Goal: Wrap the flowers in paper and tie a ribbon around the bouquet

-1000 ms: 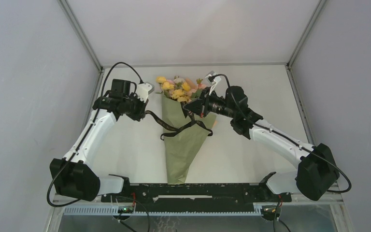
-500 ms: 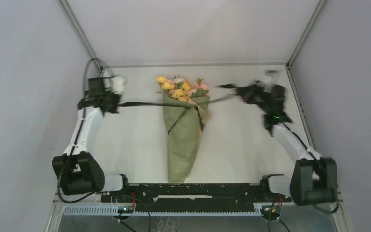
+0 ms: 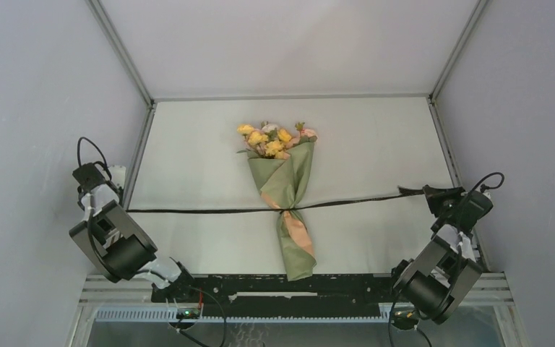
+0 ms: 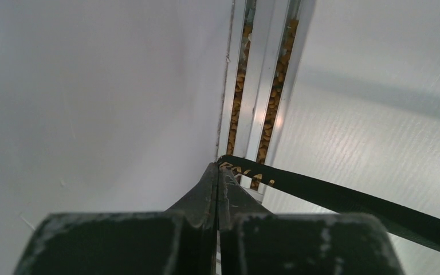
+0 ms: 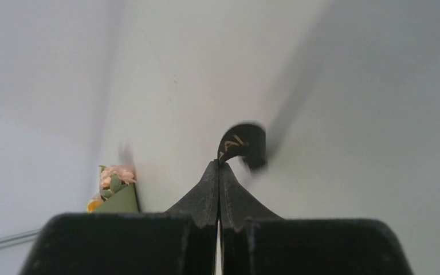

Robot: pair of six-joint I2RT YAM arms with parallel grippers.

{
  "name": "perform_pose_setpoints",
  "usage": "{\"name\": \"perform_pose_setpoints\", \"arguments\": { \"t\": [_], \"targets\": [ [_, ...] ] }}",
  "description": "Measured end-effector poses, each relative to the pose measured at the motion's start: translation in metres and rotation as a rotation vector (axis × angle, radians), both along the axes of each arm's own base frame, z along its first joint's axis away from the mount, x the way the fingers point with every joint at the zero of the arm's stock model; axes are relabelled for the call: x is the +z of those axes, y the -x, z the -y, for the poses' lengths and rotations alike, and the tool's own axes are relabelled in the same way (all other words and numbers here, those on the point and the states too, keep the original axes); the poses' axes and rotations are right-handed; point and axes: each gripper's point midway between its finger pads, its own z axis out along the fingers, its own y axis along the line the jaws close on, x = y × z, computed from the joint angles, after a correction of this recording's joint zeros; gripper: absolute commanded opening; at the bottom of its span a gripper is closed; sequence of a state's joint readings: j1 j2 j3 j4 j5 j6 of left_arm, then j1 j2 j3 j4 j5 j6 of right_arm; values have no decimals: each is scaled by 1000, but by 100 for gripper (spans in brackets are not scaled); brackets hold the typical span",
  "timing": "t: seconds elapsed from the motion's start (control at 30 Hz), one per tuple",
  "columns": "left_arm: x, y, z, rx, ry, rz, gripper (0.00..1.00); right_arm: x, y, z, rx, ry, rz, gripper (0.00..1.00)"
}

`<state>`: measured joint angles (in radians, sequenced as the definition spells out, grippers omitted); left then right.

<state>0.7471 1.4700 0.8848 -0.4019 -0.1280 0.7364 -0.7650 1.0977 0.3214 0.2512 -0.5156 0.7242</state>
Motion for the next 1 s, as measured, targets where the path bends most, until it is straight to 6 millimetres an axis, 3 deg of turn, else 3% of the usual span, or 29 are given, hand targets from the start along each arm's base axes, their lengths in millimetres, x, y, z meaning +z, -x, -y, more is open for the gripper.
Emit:
{"name": "perform_pose_setpoints", "arguments": {
  "t": [0.43,0.53,0.6,0.63,0.67,0.73,0.8,0.83,0.87,0.93,1.0],
  "targets": [
    [-1,-15,-13,-39,-6,-31,0,-24,12,8,-13,-107,-43,0],
    [0,-17,-14,-41,0,-36,0,-29,11,5,-6,-107,-59,0],
    [5,-21,-7,-52,19,-39,0,-26,4,-9,40,-66,-78,0],
    [10,-25,1,-66,41,-32,0,-21,-1,-22,78,-37,-86,15],
    [15,-31,14,-90,69,-19,0,-12,-8,-45,147,1,-84,40],
    [35,-53,69,-208,164,8,0,10,-14,-88,267,56,-54,63],
    [75,-86,147,-405,269,78,0,24,-10,-118,344,79,-43,80],
    [108,-103,198,-537,338,132,0,26,-5,-125,359,84,-56,97],
    [136,-112,232,-629,381,193,0,24,1,-132,367,82,-80,99],
    [213,-114,301,-812,487,351,0,15,18,-145,382,90,-157,100],
    [287,-92,340,-932,551,525,0,11,35,-165,434,129,-210,100]
  ]
}}
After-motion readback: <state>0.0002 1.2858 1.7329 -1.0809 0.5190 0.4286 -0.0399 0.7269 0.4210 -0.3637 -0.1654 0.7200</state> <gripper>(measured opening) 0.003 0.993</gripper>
